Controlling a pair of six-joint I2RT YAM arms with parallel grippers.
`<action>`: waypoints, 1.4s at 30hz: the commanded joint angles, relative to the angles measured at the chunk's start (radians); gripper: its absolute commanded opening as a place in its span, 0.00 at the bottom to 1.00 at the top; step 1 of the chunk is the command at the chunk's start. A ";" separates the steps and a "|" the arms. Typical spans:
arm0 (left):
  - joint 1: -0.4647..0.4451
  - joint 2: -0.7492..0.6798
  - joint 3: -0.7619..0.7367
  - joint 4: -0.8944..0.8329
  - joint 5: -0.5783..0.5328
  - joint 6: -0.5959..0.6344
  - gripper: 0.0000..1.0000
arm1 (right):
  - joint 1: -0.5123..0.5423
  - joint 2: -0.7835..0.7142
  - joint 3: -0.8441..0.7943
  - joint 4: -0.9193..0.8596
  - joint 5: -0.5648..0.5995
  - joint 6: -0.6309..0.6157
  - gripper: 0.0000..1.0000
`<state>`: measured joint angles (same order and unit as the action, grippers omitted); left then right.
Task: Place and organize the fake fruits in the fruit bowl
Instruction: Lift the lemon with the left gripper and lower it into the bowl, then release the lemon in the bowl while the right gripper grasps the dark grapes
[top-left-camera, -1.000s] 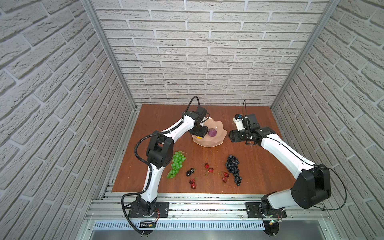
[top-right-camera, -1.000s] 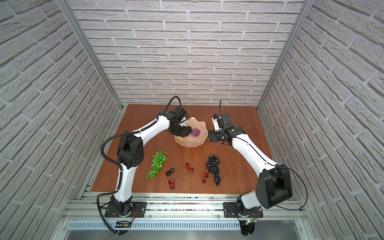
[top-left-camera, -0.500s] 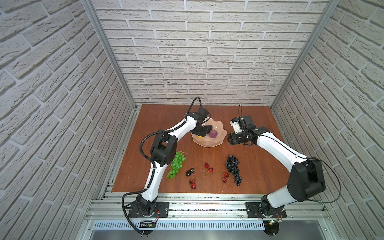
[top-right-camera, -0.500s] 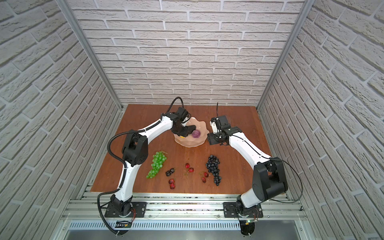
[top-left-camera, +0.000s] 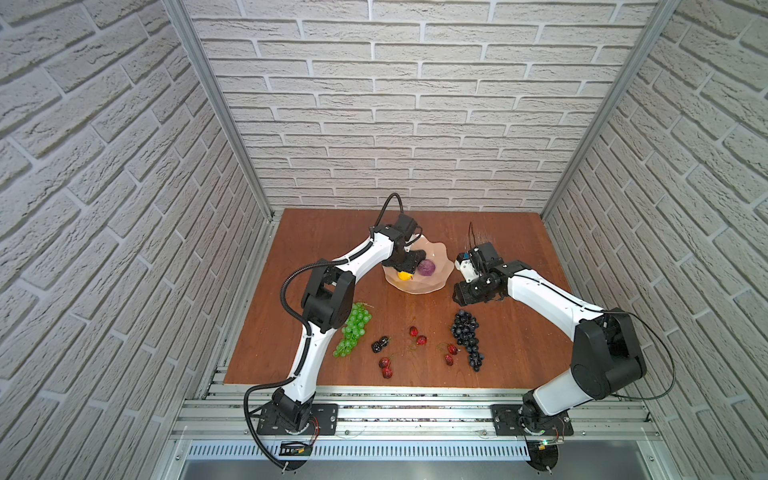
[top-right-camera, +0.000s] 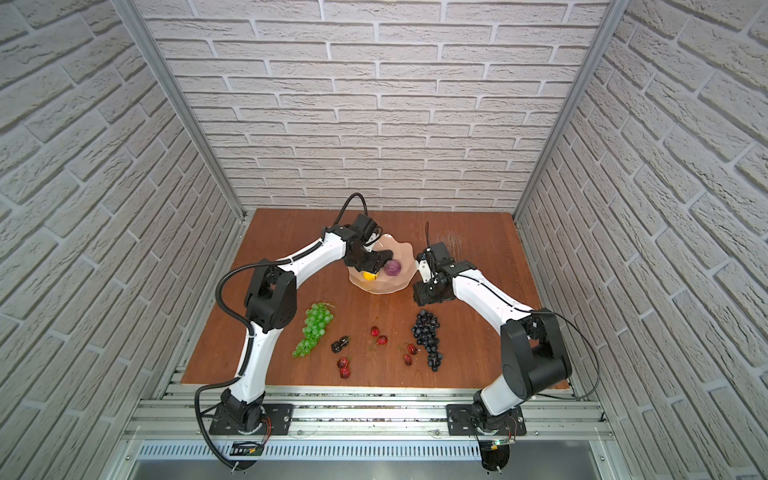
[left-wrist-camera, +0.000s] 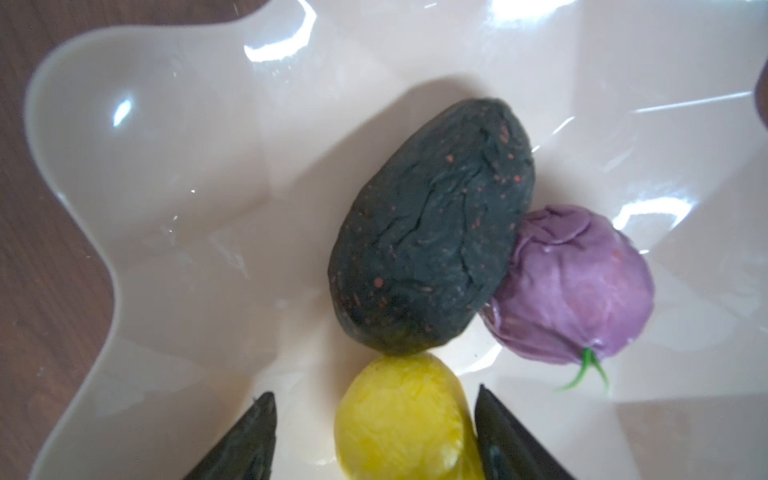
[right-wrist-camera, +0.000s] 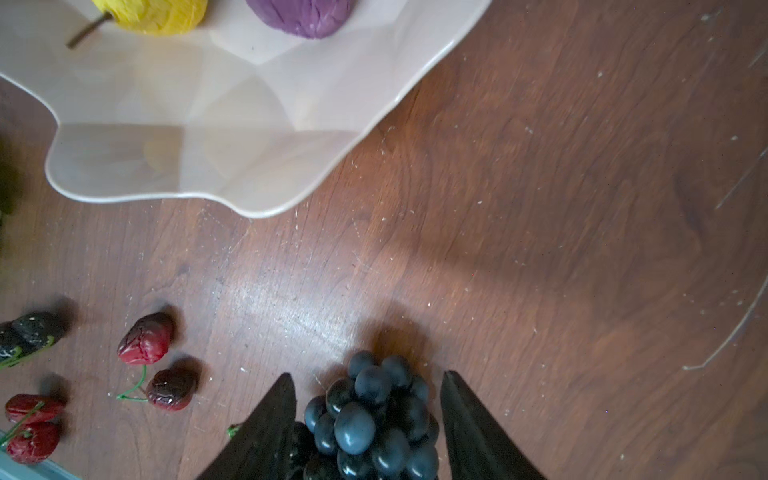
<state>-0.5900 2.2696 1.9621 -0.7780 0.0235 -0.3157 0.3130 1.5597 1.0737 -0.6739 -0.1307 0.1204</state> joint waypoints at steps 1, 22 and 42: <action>-0.004 -0.064 -0.008 0.021 -0.015 -0.006 0.75 | 0.010 0.013 -0.023 -0.022 -0.035 0.013 0.58; 0.020 -0.370 -0.192 0.106 -0.035 -0.016 0.76 | 0.027 0.158 0.015 -0.052 -0.032 -0.018 0.39; 0.027 -0.431 -0.266 0.111 -0.042 -0.042 0.76 | 0.029 0.162 0.020 -0.010 -0.055 0.002 0.25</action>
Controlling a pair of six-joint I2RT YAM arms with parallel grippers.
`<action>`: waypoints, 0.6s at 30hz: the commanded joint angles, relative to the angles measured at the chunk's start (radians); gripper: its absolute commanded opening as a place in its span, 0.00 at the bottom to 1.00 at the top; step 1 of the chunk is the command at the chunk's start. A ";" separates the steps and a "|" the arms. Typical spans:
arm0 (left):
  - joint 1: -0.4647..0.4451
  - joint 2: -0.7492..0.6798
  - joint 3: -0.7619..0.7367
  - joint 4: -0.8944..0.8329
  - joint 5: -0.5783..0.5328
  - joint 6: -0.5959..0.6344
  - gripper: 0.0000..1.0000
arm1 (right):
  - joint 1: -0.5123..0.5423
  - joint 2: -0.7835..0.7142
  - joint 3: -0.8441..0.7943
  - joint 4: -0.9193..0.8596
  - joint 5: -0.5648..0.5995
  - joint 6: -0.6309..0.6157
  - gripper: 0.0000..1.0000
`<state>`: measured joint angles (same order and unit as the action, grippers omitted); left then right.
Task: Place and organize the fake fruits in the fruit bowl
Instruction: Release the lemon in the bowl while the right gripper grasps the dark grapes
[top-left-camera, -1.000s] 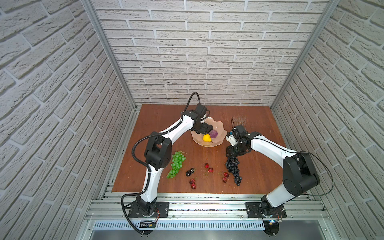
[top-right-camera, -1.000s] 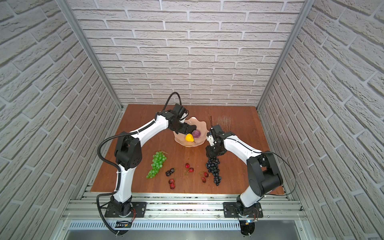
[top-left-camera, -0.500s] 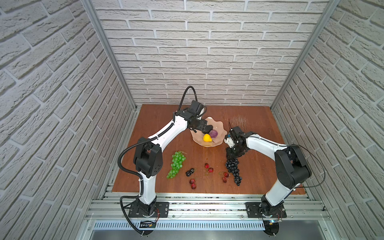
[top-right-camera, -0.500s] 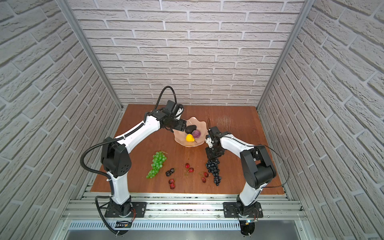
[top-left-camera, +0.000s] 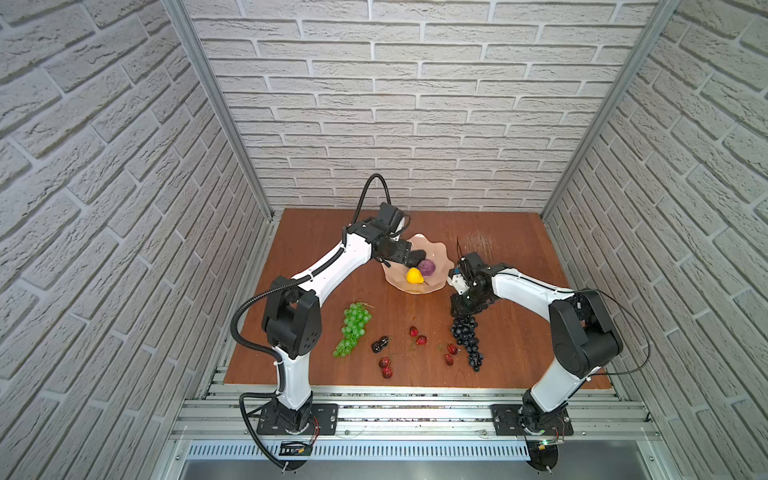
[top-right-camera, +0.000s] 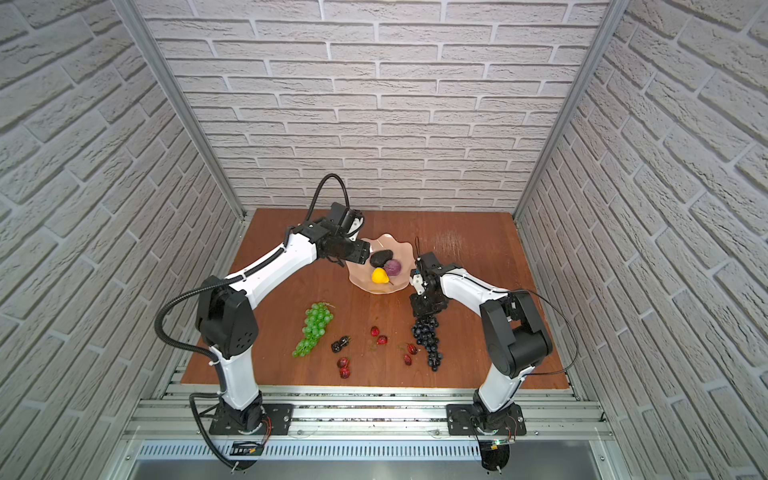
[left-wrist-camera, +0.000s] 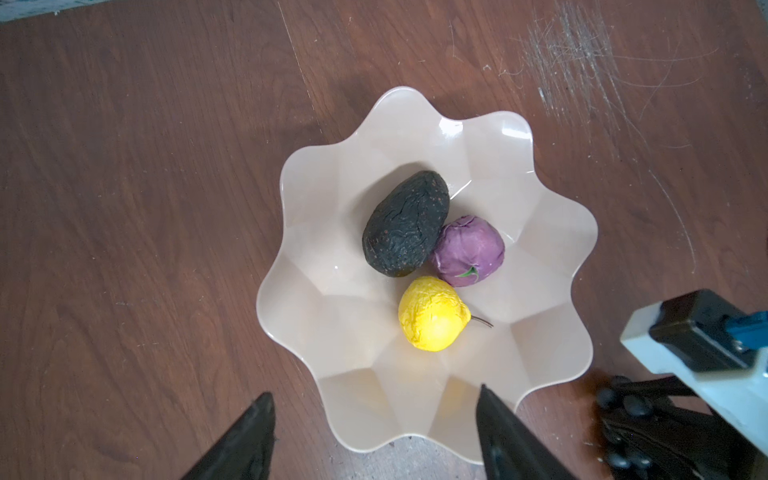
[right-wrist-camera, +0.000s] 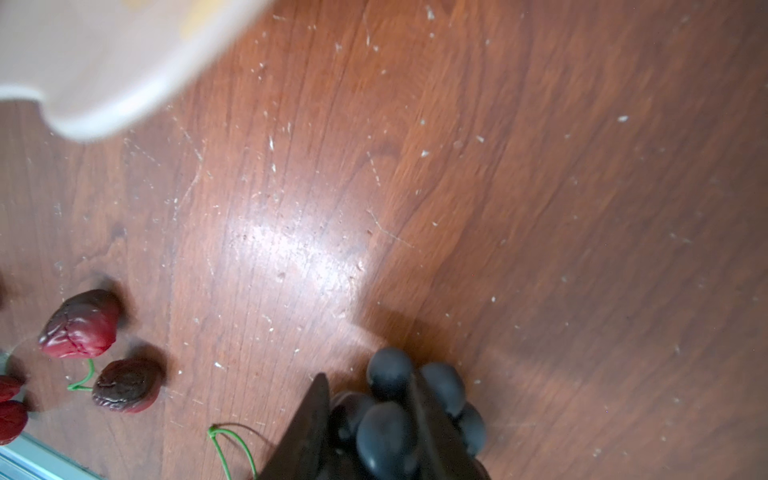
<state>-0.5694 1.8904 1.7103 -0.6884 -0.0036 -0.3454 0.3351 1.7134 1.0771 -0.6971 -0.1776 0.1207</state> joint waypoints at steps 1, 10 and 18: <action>0.006 -0.055 -0.017 0.022 -0.017 -0.013 0.76 | 0.007 0.006 0.017 0.013 -0.007 0.001 0.22; 0.006 -0.079 -0.045 0.025 -0.022 -0.026 0.76 | 0.007 -0.047 0.003 0.010 0.011 0.005 0.09; 0.006 -0.104 -0.064 0.022 -0.031 -0.036 0.75 | 0.007 -0.181 -0.021 -0.003 0.016 0.021 0.06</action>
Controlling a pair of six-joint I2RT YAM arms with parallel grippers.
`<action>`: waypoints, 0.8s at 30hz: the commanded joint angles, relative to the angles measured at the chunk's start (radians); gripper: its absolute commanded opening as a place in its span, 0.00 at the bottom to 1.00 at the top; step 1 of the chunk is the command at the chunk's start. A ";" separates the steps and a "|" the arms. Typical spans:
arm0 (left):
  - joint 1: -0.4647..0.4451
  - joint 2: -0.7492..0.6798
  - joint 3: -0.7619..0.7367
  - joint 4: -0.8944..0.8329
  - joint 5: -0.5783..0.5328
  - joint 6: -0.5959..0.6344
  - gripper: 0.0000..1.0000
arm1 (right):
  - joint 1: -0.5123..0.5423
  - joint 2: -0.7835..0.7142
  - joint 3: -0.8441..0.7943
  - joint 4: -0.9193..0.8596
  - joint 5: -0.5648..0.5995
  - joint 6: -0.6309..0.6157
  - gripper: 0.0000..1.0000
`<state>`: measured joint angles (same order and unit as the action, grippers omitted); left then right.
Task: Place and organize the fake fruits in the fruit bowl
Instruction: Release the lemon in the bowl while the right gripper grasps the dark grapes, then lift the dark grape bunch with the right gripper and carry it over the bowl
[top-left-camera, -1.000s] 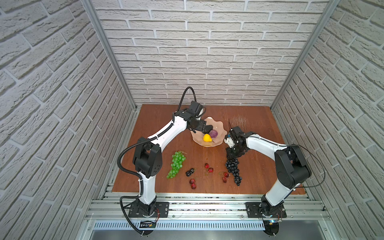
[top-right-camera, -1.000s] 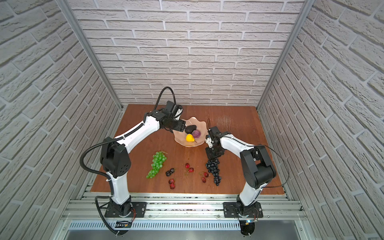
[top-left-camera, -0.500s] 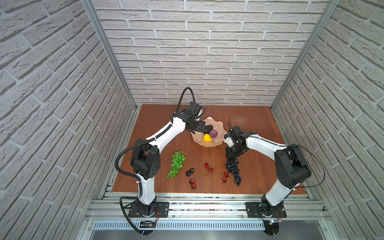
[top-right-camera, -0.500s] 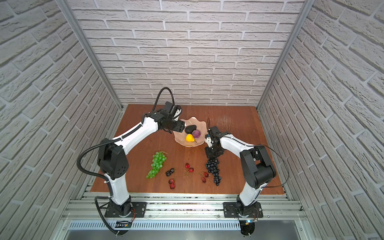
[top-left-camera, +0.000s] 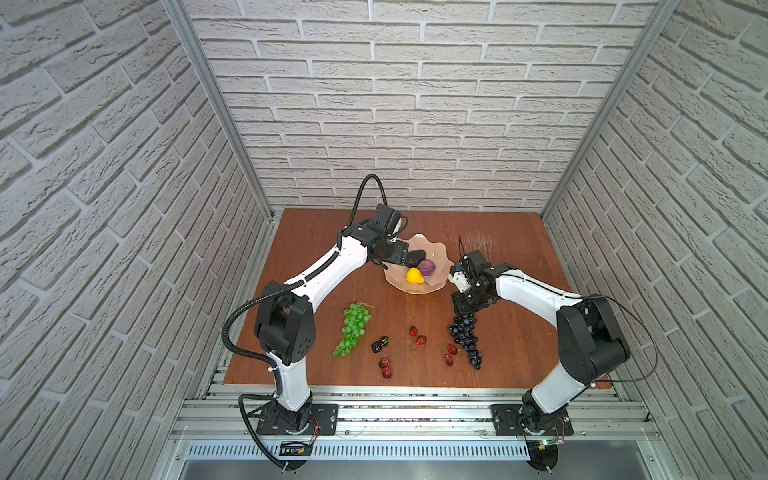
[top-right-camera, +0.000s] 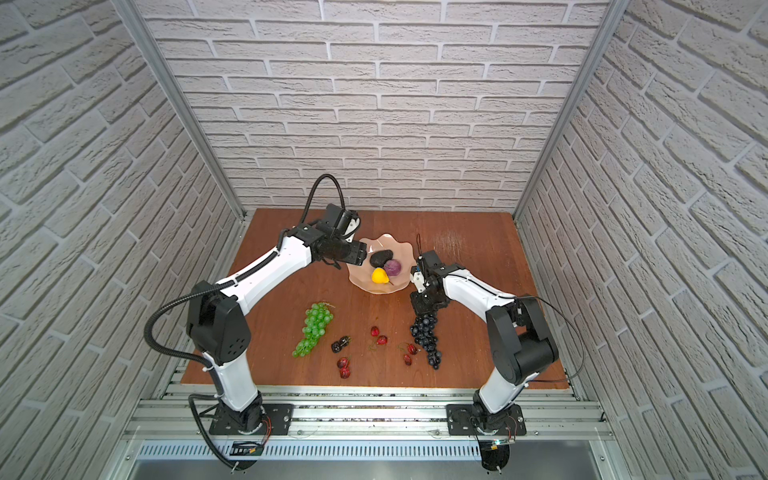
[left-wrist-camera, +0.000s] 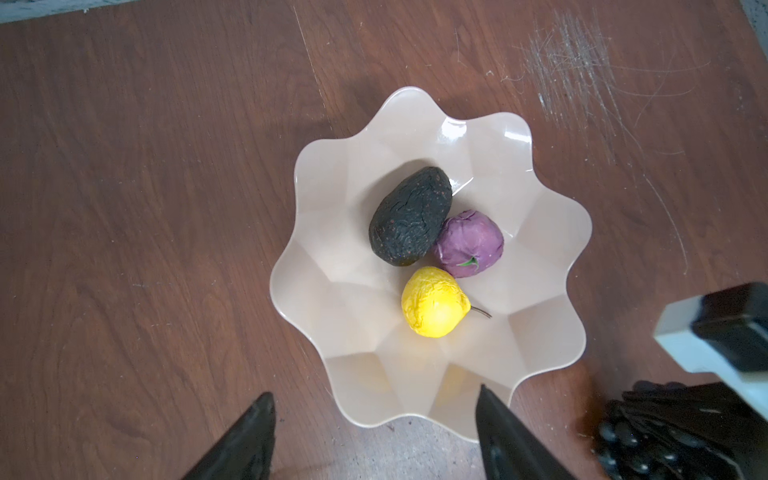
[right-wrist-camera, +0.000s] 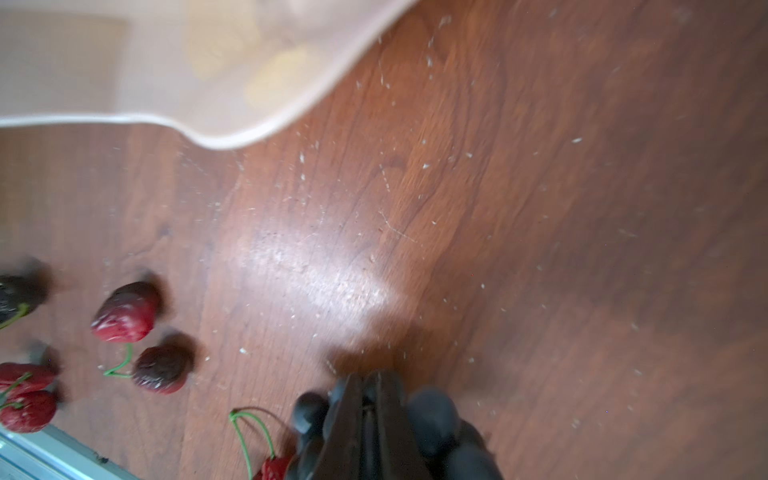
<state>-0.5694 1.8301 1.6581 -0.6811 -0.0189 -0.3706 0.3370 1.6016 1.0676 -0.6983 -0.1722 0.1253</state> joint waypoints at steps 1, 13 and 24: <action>0.006 -0.046 -0.014 0.013 -0.013 -0.010 0.75 | 0.005 -0.087 -0.011 -0.007 0.012 0.021 0.06; 0.006 -0.102 -0.046 -0.006 -0.032 -0.006 0.75 | 0.005 -0.329 0.123 -0.201 0.024 0.069 0.06; 0.007 -0.146 -0.071 -0.008 -0.059 -0.017 0.75 | 0.005 -0.299 0.369 -0.131 -0.051 0.107 0.06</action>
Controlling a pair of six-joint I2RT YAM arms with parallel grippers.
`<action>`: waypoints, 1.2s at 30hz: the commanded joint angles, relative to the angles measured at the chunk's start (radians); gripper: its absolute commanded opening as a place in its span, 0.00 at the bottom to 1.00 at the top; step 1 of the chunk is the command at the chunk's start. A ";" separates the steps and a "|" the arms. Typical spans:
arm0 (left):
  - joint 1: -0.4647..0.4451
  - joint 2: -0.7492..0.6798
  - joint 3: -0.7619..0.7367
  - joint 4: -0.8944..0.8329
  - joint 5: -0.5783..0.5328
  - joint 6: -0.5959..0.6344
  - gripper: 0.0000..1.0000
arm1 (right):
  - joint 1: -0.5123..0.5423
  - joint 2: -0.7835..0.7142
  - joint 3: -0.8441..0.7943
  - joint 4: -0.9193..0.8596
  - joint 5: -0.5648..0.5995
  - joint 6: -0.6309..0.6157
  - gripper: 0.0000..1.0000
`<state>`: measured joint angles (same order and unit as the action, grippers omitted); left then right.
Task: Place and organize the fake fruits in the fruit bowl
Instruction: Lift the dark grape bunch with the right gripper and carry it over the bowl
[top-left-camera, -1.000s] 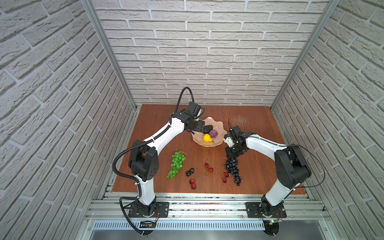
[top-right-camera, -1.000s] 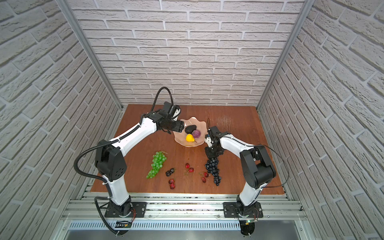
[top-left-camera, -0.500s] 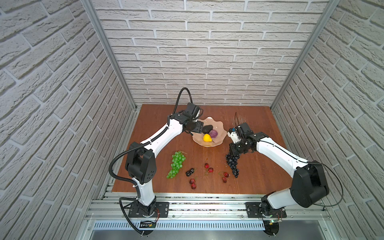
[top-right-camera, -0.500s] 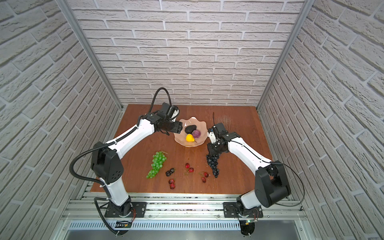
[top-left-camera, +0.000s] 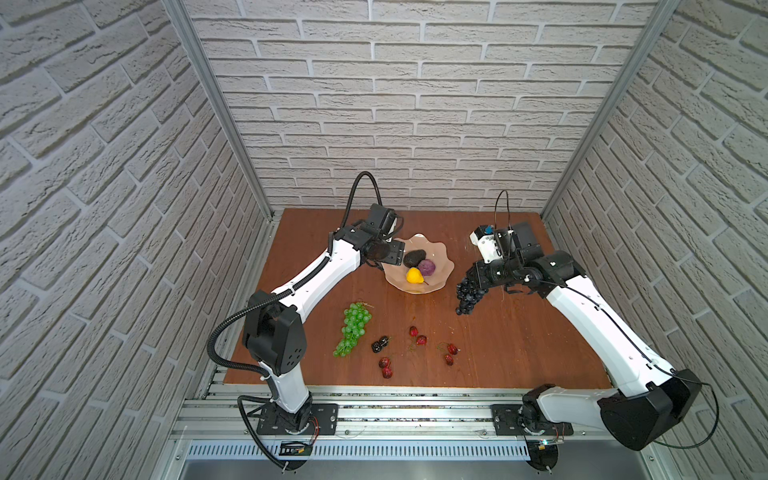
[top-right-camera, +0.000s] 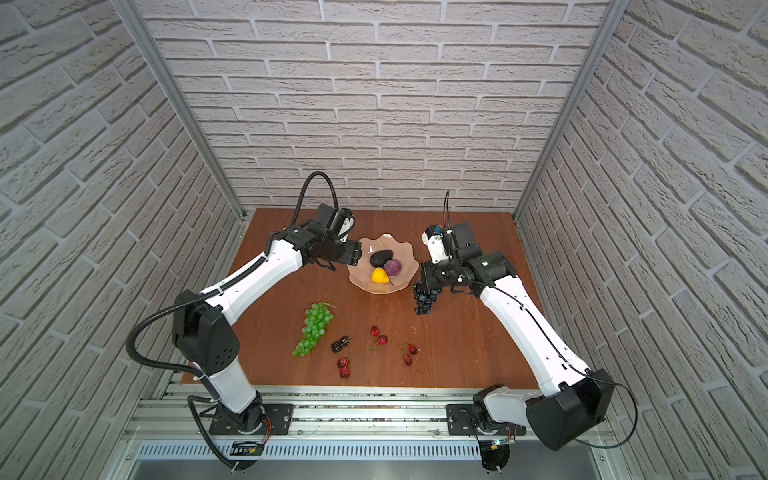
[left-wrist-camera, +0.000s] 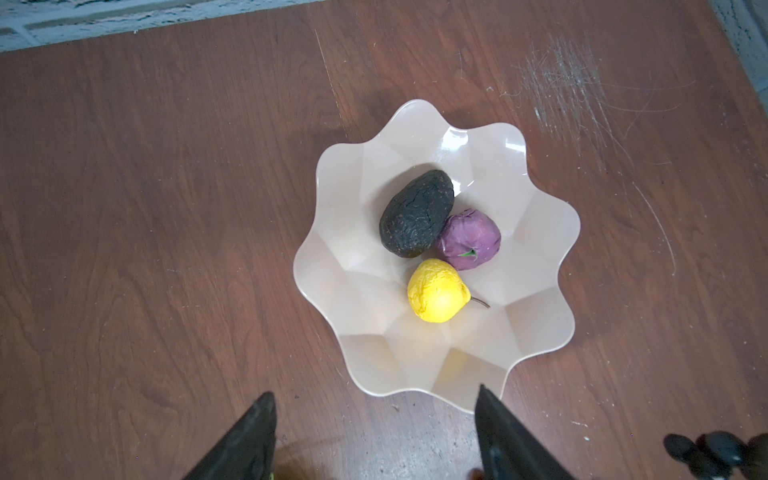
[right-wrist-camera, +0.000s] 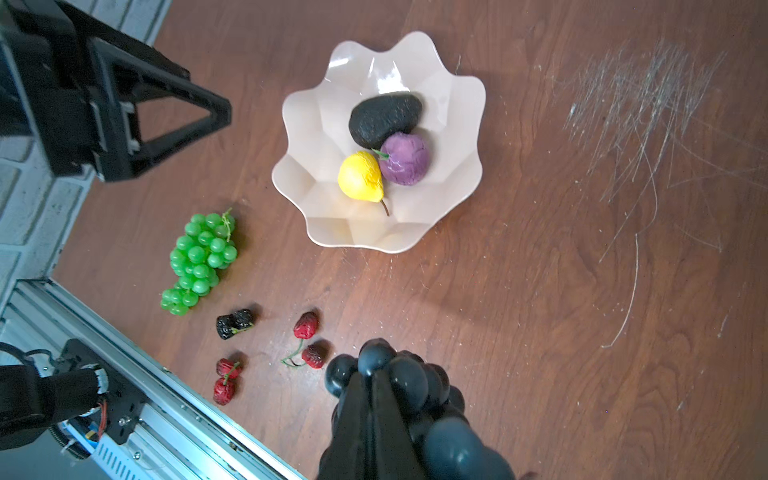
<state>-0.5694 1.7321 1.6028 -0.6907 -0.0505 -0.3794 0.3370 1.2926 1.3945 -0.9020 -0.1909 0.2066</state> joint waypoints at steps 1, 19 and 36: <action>0.008 -0.049 -0.017 -0.002 -0.031 -0.007 0.75 | 0.005 0.024 0.061 0.085 -0.033 0.028 0.06; 0.015 -0.110 -0.072 -0.010 -0.063 -0.014 0.75 | -0.004 0.315 0.229 0.299 -0.143 0.094 0.05; 0.018 -0.140 -0.095 -0.027 -0.081 -0.014 0.74 | -0.029 0.455 0.216 0.390 -0.208 0.145 0.06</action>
<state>-0.5583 1.6230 1.5169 -0.7116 -0.1131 -0.3870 0.3164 1.7447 1.5913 -0.5709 -0.3798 0.3386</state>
